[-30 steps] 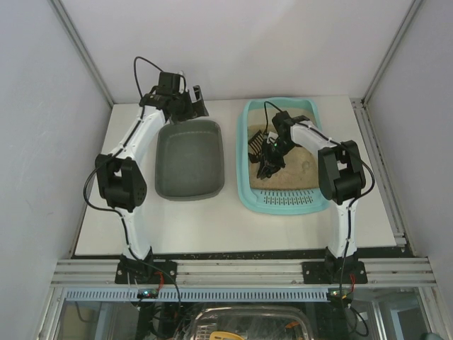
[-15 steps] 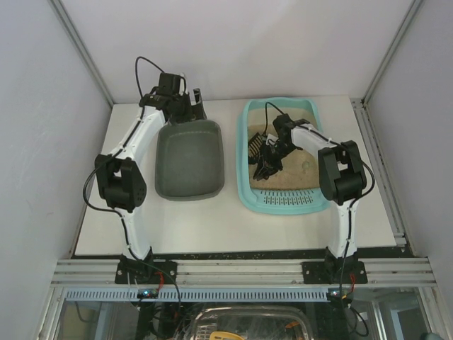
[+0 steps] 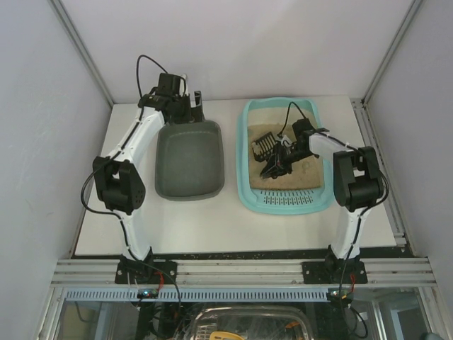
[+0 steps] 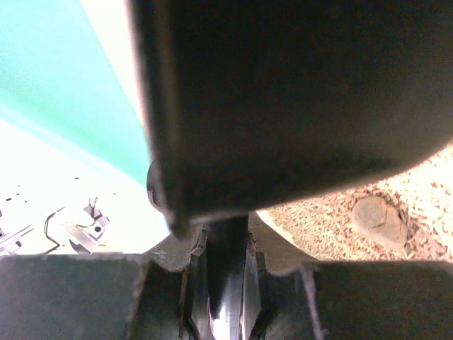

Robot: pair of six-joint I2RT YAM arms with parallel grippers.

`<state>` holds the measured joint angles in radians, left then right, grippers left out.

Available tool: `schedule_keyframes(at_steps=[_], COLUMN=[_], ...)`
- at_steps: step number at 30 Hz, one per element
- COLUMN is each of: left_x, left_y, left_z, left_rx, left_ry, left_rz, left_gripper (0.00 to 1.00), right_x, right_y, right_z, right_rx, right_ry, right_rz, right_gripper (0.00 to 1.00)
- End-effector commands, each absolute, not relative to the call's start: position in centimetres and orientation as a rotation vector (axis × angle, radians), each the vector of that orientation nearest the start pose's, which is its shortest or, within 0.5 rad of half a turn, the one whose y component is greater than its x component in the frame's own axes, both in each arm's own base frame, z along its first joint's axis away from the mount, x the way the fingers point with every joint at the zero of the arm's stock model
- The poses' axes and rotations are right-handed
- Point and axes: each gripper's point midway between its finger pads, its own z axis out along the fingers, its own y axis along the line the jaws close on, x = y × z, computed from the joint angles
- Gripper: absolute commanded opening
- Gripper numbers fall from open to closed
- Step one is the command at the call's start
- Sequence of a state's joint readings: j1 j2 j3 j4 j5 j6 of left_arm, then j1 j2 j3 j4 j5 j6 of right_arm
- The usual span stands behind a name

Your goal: Clean the litter box

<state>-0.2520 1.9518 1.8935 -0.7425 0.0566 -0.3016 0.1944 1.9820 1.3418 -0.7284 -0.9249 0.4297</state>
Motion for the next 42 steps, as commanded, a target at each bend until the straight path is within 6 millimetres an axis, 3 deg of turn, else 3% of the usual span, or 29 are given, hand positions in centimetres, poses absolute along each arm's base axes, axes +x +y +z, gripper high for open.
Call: schedule_keyframes(at_steps=[1, 8, 11, 18, 22, 25, 27, 30, 34, 38, 42], left_x=[47.7, 48.8, 48.9, 48.4, 48.3, 48.2, 48.1, 47.7, 46.8, 46.6, 46.5], left_y=[-15.0, -12.6, -12.0, -11.3, -11.1, -11.2, -11.2, -11.5, -12.0, -11.8, -12.0], left_z=[22.5, 24.3, 24.9, 24.3, 24.0, 24.0, 24.0, 24.0, 24.0, 23.4, 23.4], left_rx=[0.068, 0.153, 0.171, 0.180, 0.179, 0.182, 0.183, 0.216, 0.259, 0.253, 0.265], left_ry=[2.348, 2.278, 2.258, 2.291, 2.297, 2.297, 2.299, 2.310, 2.316, 2.328, 2.329], left_rz=[-0.341, -0.157, -0.118, -0.092, -0.086, -0.097, -0.101, -0.124, -0.182, -0.174, -0.179], left_gripper=[1.00, 1.00, 1.00, 1.00, 1.00, 1.00, 1.00, 1.00, 1.00, 1.00, 1.00], right_x=[33.3, 31.6, 30.3, 29.5, 28.6, 29.2, 29.4, 28.0, 28.8, 27.8, 29.2], right_y=[21.2, 20.5, 20.3, 19.6, 20.3, 19.6, 19.4, 20.6, 18.0, 19.3, 18.5], right_z=[13.6, 16.0, 15.8, 19.6, 20.9, 22.5, 22.6, 22.6, 22.2, 21.7, 21.7], right_rx=[0.079, 0.003, 0.034, 0.031, -0.058, -0.031, -0.022, -0.126, 0.030, -0.032, 0.083], right_ry=[2.696, 2.589, 2.543, 2.037, 1.961, 1.884, 1.864, 1.913, 1.867, 1.922, 1.878], right_rz=[1.465, 1.468, 1.520, 1.719, 1.826, 1.863, 1.875, 1.944, 1.924, 1.959, 1.934], right_gripper=[0.00, 0.00, 0.00, 0.00, 0.00, 0.00, 0.00, 0.00, 0.00, 0.00, 0.00])
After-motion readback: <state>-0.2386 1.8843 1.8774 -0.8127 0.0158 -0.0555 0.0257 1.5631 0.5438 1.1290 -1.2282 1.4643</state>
